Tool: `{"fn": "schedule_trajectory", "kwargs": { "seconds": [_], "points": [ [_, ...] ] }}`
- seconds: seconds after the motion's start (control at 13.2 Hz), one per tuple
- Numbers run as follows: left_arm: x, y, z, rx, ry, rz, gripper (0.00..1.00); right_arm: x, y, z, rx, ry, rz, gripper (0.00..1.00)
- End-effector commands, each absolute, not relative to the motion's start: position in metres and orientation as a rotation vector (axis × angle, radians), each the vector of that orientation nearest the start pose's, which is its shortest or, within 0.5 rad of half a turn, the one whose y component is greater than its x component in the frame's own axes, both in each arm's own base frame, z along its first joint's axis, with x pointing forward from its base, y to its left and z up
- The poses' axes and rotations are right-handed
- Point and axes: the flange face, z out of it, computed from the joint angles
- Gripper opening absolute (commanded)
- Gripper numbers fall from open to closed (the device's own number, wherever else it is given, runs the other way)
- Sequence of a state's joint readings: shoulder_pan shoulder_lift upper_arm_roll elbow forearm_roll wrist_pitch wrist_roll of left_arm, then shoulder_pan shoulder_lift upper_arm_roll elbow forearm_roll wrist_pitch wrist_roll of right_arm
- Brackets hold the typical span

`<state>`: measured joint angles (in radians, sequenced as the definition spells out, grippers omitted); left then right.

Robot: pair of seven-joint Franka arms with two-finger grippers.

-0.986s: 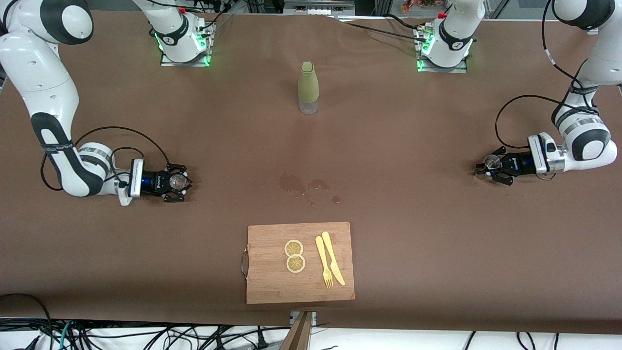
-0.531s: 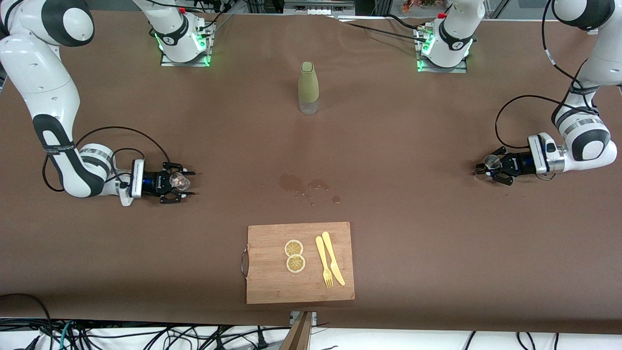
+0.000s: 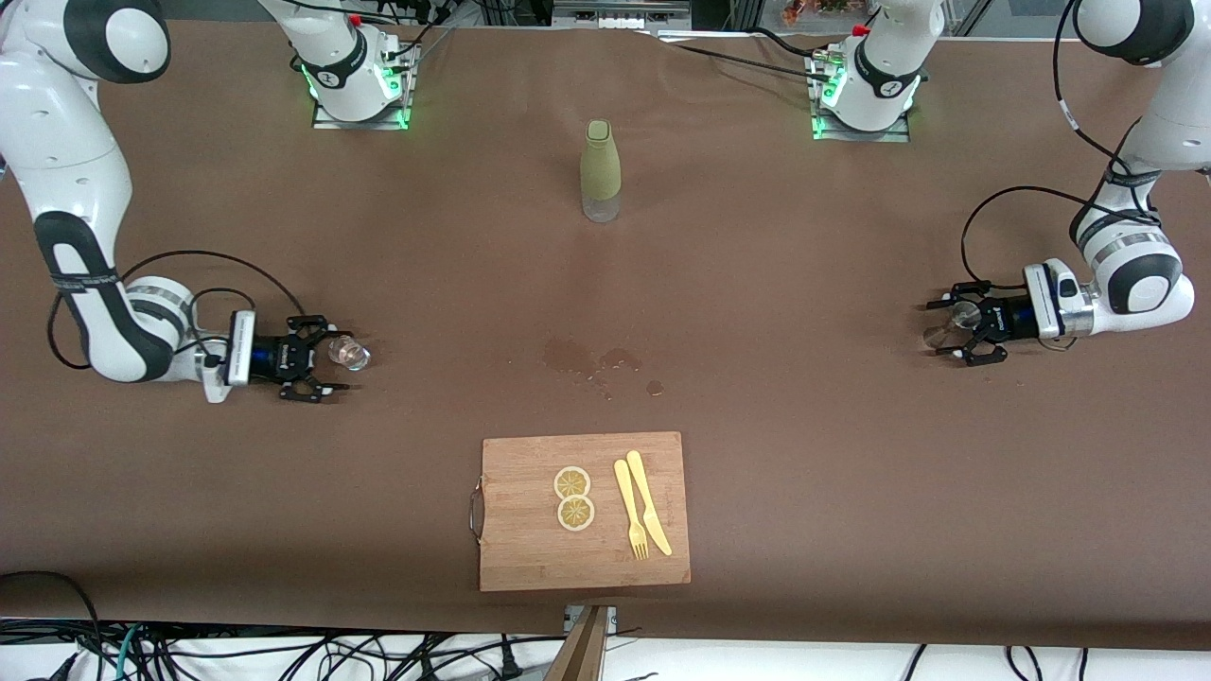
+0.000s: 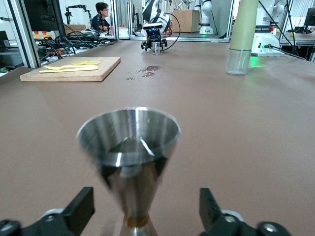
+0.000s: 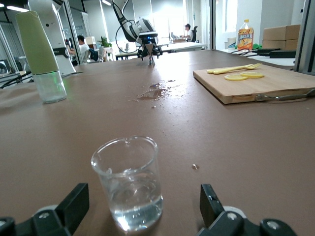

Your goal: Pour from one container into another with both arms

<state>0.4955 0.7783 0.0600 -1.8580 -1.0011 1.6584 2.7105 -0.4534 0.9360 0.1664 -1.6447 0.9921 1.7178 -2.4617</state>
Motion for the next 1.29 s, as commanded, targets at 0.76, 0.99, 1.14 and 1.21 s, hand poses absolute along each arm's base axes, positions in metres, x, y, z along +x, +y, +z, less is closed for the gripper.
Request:
{"fn": "schedule_trajectory", "kwargs": {
  "seconds": [0.76,0.99,1.14,1.21],
  "points": [
    [0.525,0.25,0.133,1.582,-1.558,0.955,1.0,0.588,-0.188,0.386,-2.044,-1.329,-0.337,1.0],
    [0.54,0.269,0.181,1.657,-1.654,0.836,1.0,0.584,-0.192,0.423,-2.104,-1.306,-0.216,1.0],
    [0.547,0.278,0.223,1.754,-1.698,0.75,1.0,0.585,-0.187,0.447,-2.175,-1.203,-0.12,1.0],
    [0.549,0.28,0.249,1.82,-1.701,0.669,1.0,0.58,-0.174,0.466,-2.223,-1.174,-0.053,1.0]
  ]
}}
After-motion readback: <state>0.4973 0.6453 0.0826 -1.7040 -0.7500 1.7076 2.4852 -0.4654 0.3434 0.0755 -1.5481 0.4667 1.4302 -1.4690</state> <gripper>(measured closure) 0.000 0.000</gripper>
